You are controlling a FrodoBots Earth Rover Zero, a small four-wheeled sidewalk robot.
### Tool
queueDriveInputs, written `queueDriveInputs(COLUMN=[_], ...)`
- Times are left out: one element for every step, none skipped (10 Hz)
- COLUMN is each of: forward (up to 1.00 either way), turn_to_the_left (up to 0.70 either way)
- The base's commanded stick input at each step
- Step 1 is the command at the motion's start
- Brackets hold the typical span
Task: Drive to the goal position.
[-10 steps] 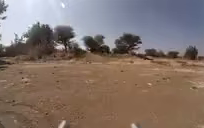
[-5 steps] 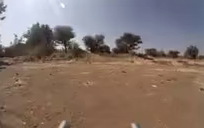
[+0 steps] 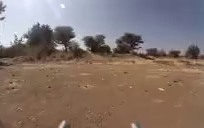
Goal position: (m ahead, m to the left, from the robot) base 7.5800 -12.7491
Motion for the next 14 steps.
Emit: queueDriveInputs(forward=[0.50, 0.50, 0.50, 0.50, 0.50, 0.50, 0.50, 0.50, 0.50, 0.50, 0.50, 0.50, 0.50, 0.50], turn_to_the_left=[0.00, 0.00, 0.00, 0.00, 0.00, 0.00, 0.00, 0.00, 0.00, 0.00, 0.00, 0.00, 0.00, 0.00])
